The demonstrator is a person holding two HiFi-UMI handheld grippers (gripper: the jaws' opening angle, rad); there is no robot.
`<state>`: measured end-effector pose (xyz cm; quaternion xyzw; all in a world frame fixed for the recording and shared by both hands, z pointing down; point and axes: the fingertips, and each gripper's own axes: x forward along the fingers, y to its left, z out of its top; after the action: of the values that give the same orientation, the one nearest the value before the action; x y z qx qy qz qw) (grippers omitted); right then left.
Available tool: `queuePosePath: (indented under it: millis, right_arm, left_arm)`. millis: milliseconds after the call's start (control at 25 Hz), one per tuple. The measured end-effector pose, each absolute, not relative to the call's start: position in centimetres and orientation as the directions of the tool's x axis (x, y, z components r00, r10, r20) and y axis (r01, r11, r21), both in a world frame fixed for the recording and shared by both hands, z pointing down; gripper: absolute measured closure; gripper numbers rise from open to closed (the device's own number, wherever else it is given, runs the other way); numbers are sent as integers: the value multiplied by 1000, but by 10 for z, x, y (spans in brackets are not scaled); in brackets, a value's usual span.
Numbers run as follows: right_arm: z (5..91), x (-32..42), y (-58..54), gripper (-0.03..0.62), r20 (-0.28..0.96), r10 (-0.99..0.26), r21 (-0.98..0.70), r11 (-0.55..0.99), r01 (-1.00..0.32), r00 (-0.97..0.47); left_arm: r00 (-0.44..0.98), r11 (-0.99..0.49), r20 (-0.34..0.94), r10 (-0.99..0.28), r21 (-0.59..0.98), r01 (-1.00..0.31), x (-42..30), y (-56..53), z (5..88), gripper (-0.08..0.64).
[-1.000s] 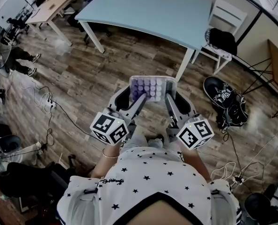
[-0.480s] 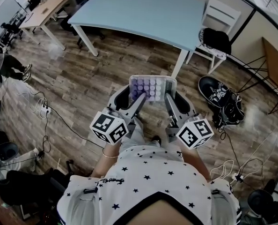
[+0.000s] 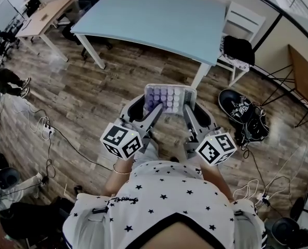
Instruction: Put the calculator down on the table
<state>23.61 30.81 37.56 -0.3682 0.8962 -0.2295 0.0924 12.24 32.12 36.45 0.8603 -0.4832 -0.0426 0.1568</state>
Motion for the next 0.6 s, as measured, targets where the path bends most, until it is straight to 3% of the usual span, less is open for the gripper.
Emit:
queuePosePath:
  millis: [600]
  right_arm:
    - [378, 174, 238, 488, 50, -722, -481, 588, -650, -690]
  left_arm:
    - [561, -508, 80, -824, 334, -794, 61, 247, 369, 321]
